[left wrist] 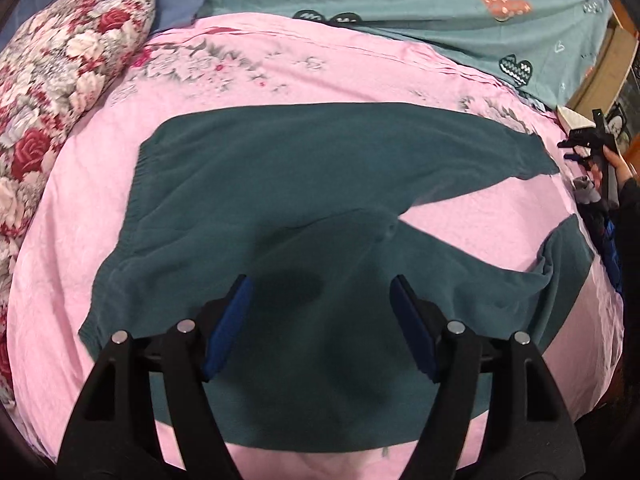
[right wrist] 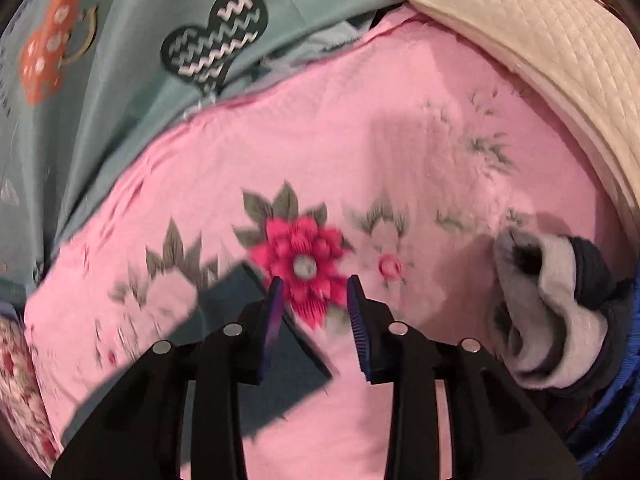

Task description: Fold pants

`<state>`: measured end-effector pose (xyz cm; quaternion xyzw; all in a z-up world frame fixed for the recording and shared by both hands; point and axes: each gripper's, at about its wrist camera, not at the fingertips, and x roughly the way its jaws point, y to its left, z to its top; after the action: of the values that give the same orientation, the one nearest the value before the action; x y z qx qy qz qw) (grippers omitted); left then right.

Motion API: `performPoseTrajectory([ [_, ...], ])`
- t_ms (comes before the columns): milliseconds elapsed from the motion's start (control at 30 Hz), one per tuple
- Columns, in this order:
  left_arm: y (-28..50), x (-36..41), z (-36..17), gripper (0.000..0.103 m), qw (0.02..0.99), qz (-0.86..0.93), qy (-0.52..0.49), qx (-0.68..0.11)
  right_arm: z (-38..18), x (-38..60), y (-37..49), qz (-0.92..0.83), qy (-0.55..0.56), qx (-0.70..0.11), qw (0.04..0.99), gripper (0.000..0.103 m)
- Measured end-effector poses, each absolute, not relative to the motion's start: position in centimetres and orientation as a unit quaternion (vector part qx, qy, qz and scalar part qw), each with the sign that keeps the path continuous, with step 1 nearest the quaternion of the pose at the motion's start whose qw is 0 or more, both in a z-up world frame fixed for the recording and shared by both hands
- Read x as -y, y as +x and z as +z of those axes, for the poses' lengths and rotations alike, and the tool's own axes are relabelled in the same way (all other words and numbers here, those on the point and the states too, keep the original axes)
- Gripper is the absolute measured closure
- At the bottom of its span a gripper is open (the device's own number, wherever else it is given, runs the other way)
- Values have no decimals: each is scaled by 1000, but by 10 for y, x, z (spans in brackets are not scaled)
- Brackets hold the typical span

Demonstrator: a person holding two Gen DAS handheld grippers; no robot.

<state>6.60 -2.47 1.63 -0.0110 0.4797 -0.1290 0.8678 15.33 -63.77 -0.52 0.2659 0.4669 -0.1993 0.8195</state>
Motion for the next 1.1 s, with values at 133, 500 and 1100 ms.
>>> performPoseTrajectory([
  [133,70,41,21,30,871,-141,-11,-470,-23,617,150,-167,222,-493,824,55],
  [500,56,61,13,27,857,-170,1,-486,-6,602,129,-216,76,-503,833,86],
  [1100,28,94,-1,26,839,-228,6,-494,-28,528,-36,-71,37,-569,818,97],
])
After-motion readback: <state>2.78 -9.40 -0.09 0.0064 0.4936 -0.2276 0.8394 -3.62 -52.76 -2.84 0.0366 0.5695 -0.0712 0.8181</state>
